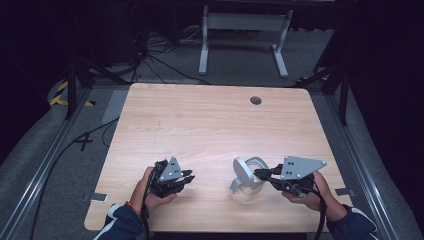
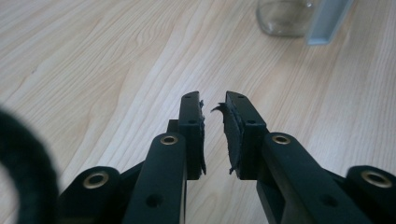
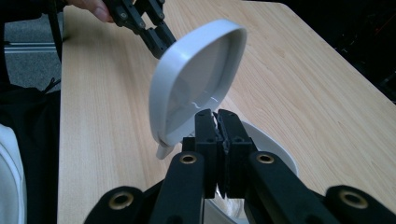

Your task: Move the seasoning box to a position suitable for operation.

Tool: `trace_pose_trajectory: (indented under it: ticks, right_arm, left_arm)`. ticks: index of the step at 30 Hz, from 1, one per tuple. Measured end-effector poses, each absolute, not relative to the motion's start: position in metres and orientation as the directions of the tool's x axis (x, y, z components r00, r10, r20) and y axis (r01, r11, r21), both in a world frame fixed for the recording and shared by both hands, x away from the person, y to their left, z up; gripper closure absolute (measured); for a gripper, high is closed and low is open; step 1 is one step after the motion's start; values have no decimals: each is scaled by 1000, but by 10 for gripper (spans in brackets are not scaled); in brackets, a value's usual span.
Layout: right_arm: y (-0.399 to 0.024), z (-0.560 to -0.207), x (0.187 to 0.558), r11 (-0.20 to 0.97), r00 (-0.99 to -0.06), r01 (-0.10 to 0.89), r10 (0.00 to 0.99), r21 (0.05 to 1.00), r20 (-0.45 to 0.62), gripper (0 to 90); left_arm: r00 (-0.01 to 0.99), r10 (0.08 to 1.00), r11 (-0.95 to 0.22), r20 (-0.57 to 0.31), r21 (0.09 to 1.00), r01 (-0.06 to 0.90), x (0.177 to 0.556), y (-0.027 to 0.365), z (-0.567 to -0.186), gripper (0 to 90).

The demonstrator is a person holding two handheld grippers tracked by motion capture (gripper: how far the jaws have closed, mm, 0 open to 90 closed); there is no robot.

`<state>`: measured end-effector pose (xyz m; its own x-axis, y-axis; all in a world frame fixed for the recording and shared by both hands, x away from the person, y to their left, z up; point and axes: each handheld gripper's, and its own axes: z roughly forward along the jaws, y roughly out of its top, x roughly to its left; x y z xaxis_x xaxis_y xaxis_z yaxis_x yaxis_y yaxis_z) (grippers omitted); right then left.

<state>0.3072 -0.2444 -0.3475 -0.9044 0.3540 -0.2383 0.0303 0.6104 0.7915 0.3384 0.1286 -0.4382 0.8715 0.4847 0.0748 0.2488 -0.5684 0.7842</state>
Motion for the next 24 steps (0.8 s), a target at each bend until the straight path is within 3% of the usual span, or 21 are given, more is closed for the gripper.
trace_pose_trajectory:
  ticks: [13, 24]
  right_arm:
    - [-263, -345, 319, 586, -876, 58, 418, 808, -241, 862]
    - [-285, -345, 326, 582, -838, 87, 482, 808, -256, 848]
  left_arm:
    - [835, 547, -578, 66, 751, 319, 346, 159, -456, 591]
    - [816, 579, -558, 9, 733, 388, 360, 165, -467, 426]
